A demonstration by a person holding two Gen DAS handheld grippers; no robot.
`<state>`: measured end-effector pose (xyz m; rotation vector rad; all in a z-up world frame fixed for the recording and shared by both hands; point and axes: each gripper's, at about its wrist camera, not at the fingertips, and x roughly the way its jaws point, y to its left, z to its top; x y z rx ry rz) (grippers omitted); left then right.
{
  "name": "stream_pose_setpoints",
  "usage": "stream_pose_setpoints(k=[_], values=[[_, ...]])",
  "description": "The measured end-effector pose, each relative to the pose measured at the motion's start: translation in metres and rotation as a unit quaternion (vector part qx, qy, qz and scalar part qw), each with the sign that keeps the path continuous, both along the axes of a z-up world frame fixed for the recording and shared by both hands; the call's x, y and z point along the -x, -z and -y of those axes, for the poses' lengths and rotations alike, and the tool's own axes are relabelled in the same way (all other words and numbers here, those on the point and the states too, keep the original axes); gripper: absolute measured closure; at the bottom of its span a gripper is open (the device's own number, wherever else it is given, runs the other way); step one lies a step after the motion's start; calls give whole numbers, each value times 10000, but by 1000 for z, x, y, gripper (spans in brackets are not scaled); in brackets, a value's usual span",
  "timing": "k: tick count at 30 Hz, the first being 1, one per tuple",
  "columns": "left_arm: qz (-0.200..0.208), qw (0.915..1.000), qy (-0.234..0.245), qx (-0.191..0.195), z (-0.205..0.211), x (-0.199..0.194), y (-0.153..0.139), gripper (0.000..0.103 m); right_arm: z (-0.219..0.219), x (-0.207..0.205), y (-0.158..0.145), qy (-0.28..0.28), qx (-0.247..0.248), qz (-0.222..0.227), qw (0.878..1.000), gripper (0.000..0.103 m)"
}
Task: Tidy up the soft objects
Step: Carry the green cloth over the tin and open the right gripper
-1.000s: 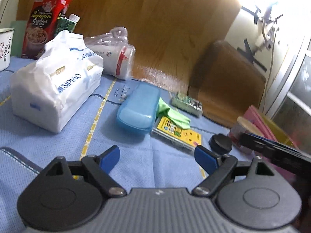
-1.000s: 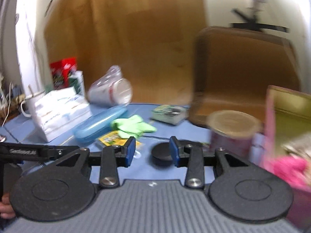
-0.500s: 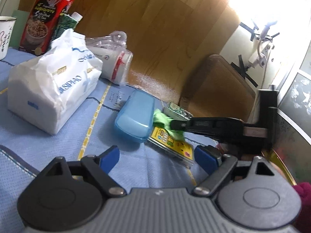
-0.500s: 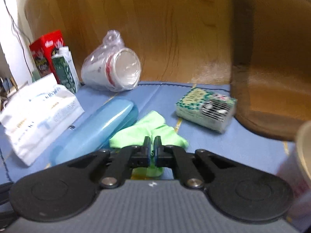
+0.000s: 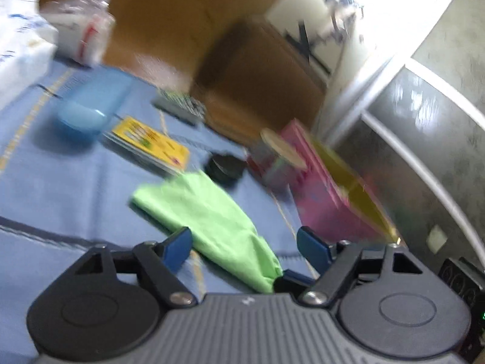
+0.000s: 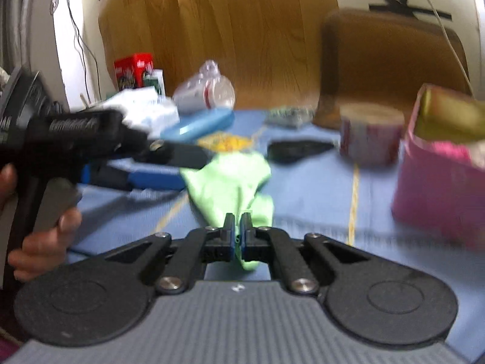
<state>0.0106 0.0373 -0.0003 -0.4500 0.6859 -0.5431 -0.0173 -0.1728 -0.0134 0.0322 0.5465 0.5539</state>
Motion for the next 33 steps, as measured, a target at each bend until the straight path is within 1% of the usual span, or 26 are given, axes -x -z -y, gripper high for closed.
stream_pose_setpoints(k=[1, 2, 3, 4, 5, 6, 8, 9, 10, 11, 12, 13, 14, 15, 16, 17, 19, 21, 24, 26, 28, 29, 31, 32, 33], values=[[-35, 9998, -21, -176, 8, 1, -1, 26, 1, -1, 1, -45, -4, -22, 10000, 92], [-12, 9993, -84, -360, 14, 3, -4, 26, 3, 1, 0, -35, 0, 17, 10000, 85], [-9, 9987, -118, -488, 18, 3, -6, 26, 4, 2, -2, -24, 17, 97, 9999, 77], [-27, 9982, -188, -565, 21, 4, -8, 24, 5, 1, -5, -23, 38, 169, 9998, 53], [-53, 9978, -284, -597, 21, 3, -10, 23, 5, 1, -7, -11, 56, 233, 9997, 36], [-71, 9973, -392, -618, 20, 3, -10, 22, 4, -3, -8, 17, 103, 289, 9995, 34], [-153, 9957, -598, -695, 19, -1, -10, 23, -1, -12, -9, -56, 232, 283, 9993, 34], [-169, 9951, -664, -708, 19, -3, -10, 28, -6, -19, -8, -128, 294, 203, 9993, 35], [-169, 9949, -674, -735, 19, -6, -10, 37, -10, -22, -5, -188, 321, 118, 9992, 37], [-176, 9946, -648, -792, 21, -8, -10, 46, -13, -25, -2, -288, 334, -2, 9990, 54], [-229, 9949, -549, -818, 24, -11, -10, 61, -17, -28, 0, -392, 312, -85, 9987, 62], [-295, 9957, -436, -756, 26, -14, -10, 76, -19, -24, 0, -389, 331, 13, 9987, 87], [-477, 9973, -182, -523, 29, -17, -9, 84, -23, -24, 0, -424, 376, 51, 9984, 96], [-537, 9977, -123, -396, 32, -18, -11, 83, -22, -22, -1, -409, 297, 96, 9987, 96], [-466, 9980, -77, -413, 37, -18, -16, 84, -20, -19, -3, -320, 245, 157, 9991, 96], [-353, 9984, 58, -441, 44, -19, -23, 84, -15, -14, -5, -198, 211, 330, 9990, 96], [-118, 9986, 383, -349, 62, -23, -41, 84, -1, -2, -12, 132, 120, 711, 9973, 96], [160, 9968, 729, -294, 86, -26, -60, 84, 19, 9, -23, 568, 23, 1124, 9920, 96], [614, 9893, 1275, -351, 134, -33, -85, 84, 49, 21, -38, 1232, -16, 1646, 9786, 96], [832, 9834, 1569, -373, 165, -36, -95, 81, 69, 26, -43, 1652, 27, 1924, 9673, 96], [1016, 9774, 1795, -456, 197, -40, -100, 80, 88, 25, -45, 2069, 193, 2123, 9549, 96], [1062, 9756, 1854, -515, 212, -43, -100, 73, 95, 24, -45, 2242, 278, 2164, 9498, 96], [1048, 9740, 1889, -686, 240, -47, -97, 50, 111, 17, -41, 2606, 459, 2181, 9394, 95], [1042, 9745, 1810, -823, 253, -51, -93, 46, 117, 11, -37, 2807, 593, 2160, 9333, 91], [1051, 9748, 1712, -967, 262, -51, -90, 43, 123, 2, -32, 3003, 754, 2102, 9273, 91]])
